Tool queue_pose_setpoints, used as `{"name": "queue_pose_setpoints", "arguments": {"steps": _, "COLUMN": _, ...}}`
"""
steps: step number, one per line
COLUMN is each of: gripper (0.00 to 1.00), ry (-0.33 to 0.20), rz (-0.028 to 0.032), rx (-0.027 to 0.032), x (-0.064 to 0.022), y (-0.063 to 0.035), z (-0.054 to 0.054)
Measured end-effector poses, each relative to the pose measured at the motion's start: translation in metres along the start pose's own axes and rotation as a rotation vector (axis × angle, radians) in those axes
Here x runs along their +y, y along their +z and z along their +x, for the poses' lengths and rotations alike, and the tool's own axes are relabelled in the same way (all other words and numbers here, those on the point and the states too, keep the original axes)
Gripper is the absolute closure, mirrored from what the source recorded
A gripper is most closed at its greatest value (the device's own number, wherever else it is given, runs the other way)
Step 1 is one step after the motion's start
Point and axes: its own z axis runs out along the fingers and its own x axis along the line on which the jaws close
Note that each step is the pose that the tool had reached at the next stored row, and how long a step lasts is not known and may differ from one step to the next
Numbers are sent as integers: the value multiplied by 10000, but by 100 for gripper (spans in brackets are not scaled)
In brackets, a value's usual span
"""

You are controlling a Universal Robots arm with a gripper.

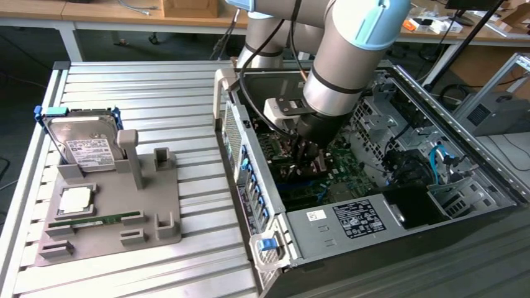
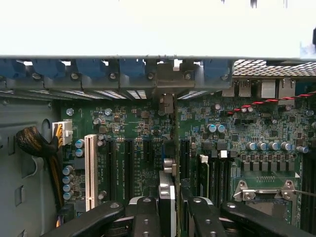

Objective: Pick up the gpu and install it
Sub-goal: 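Insert the gpu into the slot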

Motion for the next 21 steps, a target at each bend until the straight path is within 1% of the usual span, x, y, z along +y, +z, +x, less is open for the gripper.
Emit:
{"name": "queue_pose_setpoints", "arguments": {"steps": 1, "gripper": 73, "ry": 1, "rz": 0, "rx": 31, "x": 0, "y": 0, "z": 0}}
{"name": "queue_pose_setpoints", "arguments": {"steps": 6, "gripper": 73, "ry": 14, "rz": -3, "rx": 57, "x": 0, "y": -16, "z": 0}}
{"name": "queue_pose_setpoints", "arguments": {"steps": 8, "gripper": 73, "ry": 24, "rz": -2, "rx": 58, "x": 0, "y": -30, "z": -1}}
{"name": "queue_pose_setpoints", "arguments": {"steps": 13, "gripper": 73, "ry": 72, "rz": 0, "rx": 57, "x": 1, "y": -30, "z": 0}}
{"name": "queue_pose_setpoints", "arguments": {"steps": 17, "gripper": 73, "ry": 347, "rz": 3, "rx": 50, "x": 1, "y": -28, "z": 0}}
{"name": "queue_pose_setpoints", "arguments": {"steps": 21, "gripper": 73, "ry": 348, "rz": 3, "rx": 50, "x": 2, "y": -24, "z": 0}}
